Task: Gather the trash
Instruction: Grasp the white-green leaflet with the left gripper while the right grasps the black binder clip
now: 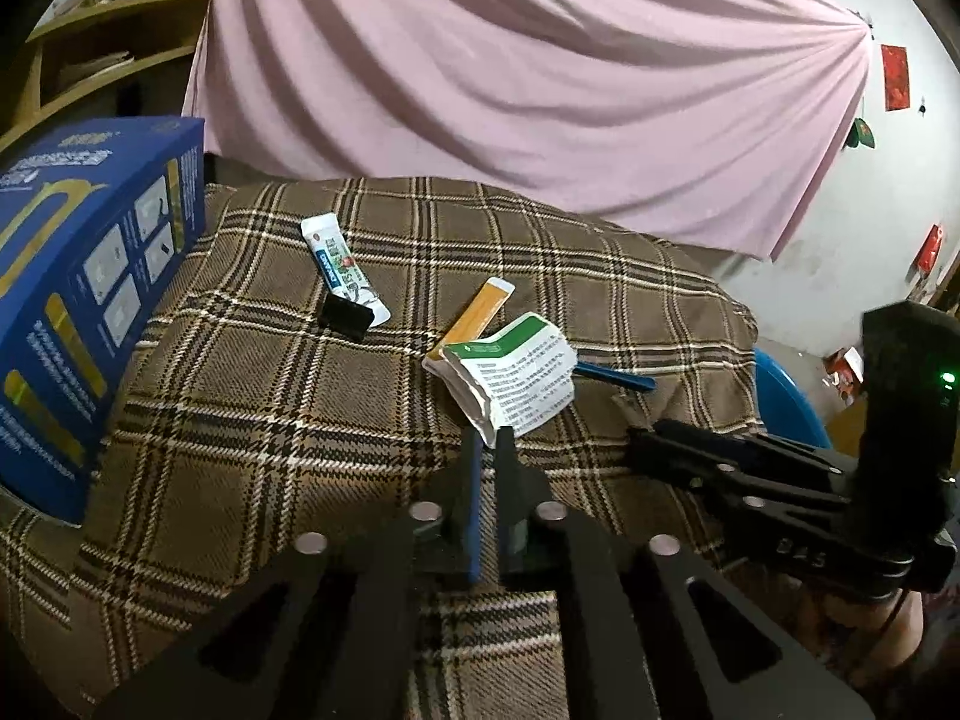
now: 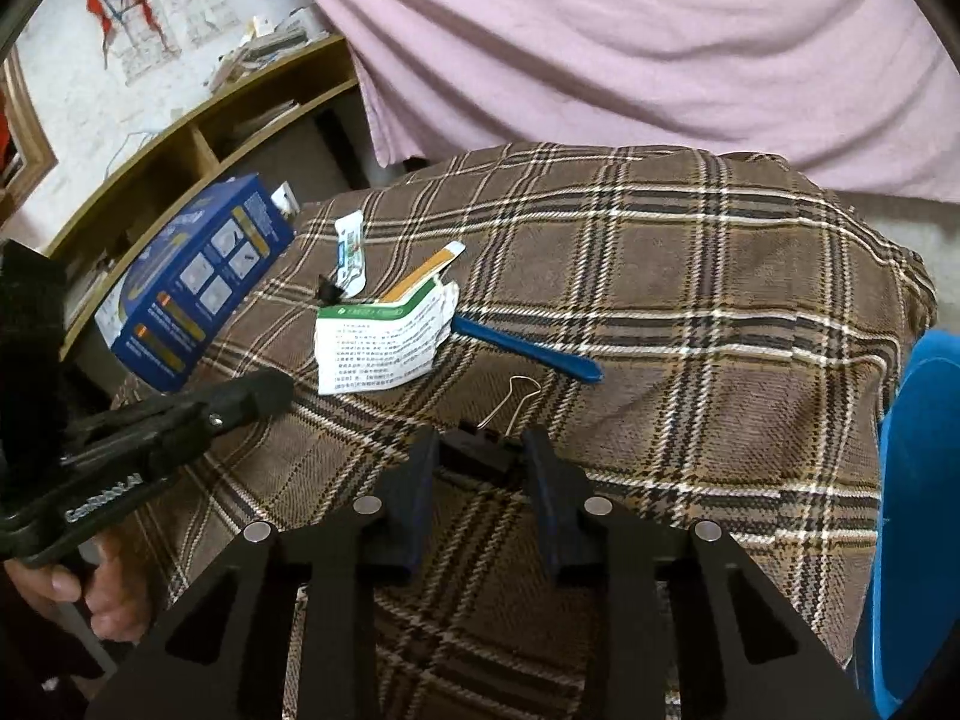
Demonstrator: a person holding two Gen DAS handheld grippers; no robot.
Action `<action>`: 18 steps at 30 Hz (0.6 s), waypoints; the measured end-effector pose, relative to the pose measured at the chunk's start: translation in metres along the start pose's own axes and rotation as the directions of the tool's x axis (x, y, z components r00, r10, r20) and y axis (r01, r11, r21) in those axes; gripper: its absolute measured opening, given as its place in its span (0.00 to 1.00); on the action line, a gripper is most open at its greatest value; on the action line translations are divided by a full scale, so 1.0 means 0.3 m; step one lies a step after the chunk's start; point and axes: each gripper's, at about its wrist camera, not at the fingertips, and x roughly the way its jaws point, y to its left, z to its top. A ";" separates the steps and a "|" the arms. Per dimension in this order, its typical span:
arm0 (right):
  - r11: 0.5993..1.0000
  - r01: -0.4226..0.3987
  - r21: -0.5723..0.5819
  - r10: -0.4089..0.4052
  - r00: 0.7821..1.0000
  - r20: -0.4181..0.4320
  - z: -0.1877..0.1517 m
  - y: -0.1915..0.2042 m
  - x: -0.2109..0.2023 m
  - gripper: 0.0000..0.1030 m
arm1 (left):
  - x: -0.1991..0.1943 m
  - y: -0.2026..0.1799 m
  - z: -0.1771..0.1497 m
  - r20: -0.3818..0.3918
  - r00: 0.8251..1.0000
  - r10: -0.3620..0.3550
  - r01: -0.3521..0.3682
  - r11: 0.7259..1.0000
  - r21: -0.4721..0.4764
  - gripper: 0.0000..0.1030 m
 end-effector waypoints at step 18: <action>0.999 -0.005 0.037 0.004 0.999 0.035 0.001 -0.029 -0.031 0.26 | 0.106 0.011 0.066 -0.042 0.997 -0.067 0.064 0.996 -0.062 0.11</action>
